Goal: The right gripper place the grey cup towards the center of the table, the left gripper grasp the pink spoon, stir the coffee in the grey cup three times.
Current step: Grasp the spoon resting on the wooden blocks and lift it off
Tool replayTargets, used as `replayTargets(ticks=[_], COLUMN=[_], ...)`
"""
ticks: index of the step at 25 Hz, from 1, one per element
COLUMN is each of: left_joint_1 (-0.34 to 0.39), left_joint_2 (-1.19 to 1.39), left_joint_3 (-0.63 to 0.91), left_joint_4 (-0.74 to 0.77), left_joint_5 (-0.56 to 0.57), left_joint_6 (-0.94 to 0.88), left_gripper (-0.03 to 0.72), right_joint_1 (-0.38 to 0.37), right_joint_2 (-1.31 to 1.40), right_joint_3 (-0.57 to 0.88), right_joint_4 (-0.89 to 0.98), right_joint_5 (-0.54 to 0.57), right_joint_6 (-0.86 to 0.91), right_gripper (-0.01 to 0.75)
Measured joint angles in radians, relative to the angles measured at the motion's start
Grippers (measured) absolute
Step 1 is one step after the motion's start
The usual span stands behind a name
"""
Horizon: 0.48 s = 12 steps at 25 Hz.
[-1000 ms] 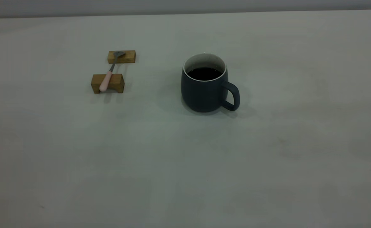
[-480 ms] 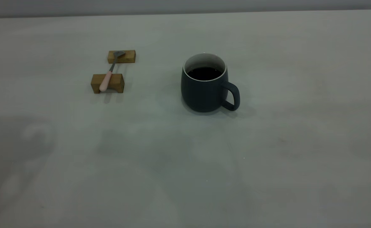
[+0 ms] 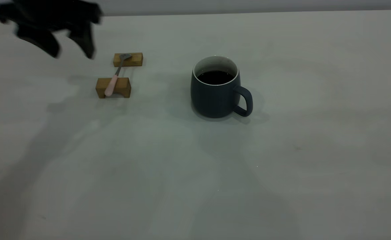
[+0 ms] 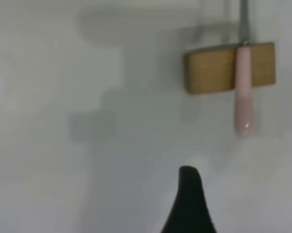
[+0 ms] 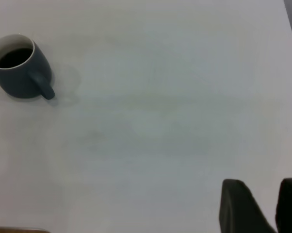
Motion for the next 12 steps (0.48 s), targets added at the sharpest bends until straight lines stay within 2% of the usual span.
replayTargets(ticks=[6, 12], left_joint_1=[-0.035, -0.044], left_joint_2=[0.143, 0.212], left_joint_3=[-0.089, -0.097], left_joint_4=[-0.01, -0.027], left_joint_5=[-0.007, -0.016], left_joint_6=[0.0, 0.0], left_gripper=[0.662, 0.651], right_joint_1=[0.0, 0.0], right_joint_2=[0.0, 0.0], right_joint_3=[0.0, 0.0], right_joint_4=[0.0, 0.0], right_joint_5=[0.0, 0.0], right_joint_6=[0.0, 0.0], right_gripper=[0.232, 0.236])
